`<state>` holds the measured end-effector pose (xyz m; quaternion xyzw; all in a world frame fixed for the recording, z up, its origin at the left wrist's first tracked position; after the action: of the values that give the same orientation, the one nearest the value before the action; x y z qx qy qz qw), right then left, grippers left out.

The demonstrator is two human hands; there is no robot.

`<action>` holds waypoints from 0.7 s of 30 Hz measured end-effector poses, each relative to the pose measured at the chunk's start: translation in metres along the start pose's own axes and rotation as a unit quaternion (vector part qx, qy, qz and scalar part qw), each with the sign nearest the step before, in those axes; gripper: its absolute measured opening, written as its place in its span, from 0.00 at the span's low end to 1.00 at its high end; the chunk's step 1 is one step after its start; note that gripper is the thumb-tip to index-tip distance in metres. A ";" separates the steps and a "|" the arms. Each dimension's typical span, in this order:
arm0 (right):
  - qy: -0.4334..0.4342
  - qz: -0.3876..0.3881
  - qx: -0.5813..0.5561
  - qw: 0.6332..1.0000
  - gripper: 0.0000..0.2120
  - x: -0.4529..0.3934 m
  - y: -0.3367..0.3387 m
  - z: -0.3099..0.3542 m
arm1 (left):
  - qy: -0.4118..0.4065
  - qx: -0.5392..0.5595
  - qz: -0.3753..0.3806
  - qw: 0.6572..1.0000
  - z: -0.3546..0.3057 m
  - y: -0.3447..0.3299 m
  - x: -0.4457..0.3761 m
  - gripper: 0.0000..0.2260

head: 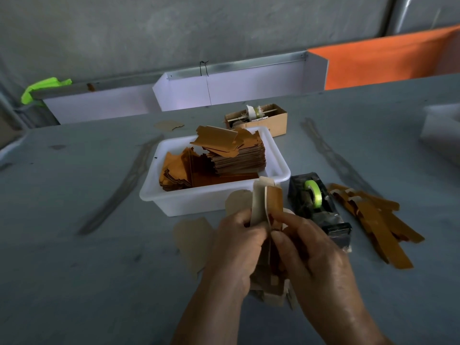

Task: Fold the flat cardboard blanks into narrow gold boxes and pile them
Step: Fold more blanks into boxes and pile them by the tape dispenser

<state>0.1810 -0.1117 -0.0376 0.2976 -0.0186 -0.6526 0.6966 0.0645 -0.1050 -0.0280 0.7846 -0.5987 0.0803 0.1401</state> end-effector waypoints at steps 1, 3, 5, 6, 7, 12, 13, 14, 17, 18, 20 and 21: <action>-0.004 -0.004 0.002 1.000 0.22 0.000 -0.001 -0.001 | 0.004 0.003 0.012 1.000 0.000 0.002 0.000 0.06; -0.014 -0.007 0.015 1.000 0.18 -0.002 -0.002 -0.004 | 0.019 0.018 0.036 0.999 -0.004 0.004 0.001 0.10; -0.029 -0.008 0.024 0.999 0.15 -0.002 -0.003 -0.008 | 0.020 0.017 0.065 0.998 -0.004 0.005 0.002 0.17; -0.034 -0.006 0.023 0.999 0.16 -0.001 -0.002 -0.010 | 0.012 0.011 0.074 0.997 -0.003 0.005 0.002 0.17; -0.041 0.001 0.019 0.999 0.17 -0.001 -0.001 -0.010 | 0.000 0.003 0.076 0.997 -0.002 0.006 0.002 0.13; -0.126 -0.007 -0.032 0.991 0.13 -0.006 0.004 -0.019 | 0.004 0.015 0.072 0.997 -0.001 0.007 0.001 0.05; -0.162 -0.009 -0.068 0.984 0.13 -0.009 0.005 -0.022 | 0.009 0.015 0.083 0.996 -0.002 0.006 0.001 0.06; -0.195 -0.003 -0.122 0.973 0.13 -0.012 0.006 -0.023 | 0.010 0.015 0.095 0.995 -0.004 0.006 0.002 0.07; -0.245 0.037 -0.231 0.941 0.05 -0.020 0.008 -0.020 | 0.009 0.024 0.103 0.994 -0.008 0.006 0.003 0.07; -0.242 0.044 -0.234 0.941 0.04 -0.021 0.009 -0.020 | 0.014 0.026 0.095 0.995 -0.009 0.007 0.003 0.07; -0.237 0.046 -0.230 0.943 0.03 -0.024 0.010 -0.020 | 0.015 0.025 0.082 0.996 -0.008 0.008 0.004 0.06; -0.240 0.044 -0.226 0.943 0.03 -0.024 0.011 -0.021 | 0.013 0.024 0.083 0.996 -0.007 0.007 0.004 0.05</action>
<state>0.1956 -0.0813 -0.0414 -0.0342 -0.0502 -0.6601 0.7487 0.0589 -0.1083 -0.0193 0.7341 -0.6579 0.1156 0.1220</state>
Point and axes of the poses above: each hand's wrist, its own x-axis away from the middle knuckle, its own y-axis out of the back of the hand, z = x × y, the point moved 2 cm from there along -x, towards the middle knuckle, and after that the axes turned 3 degrees about x, right-handed, at the moved point
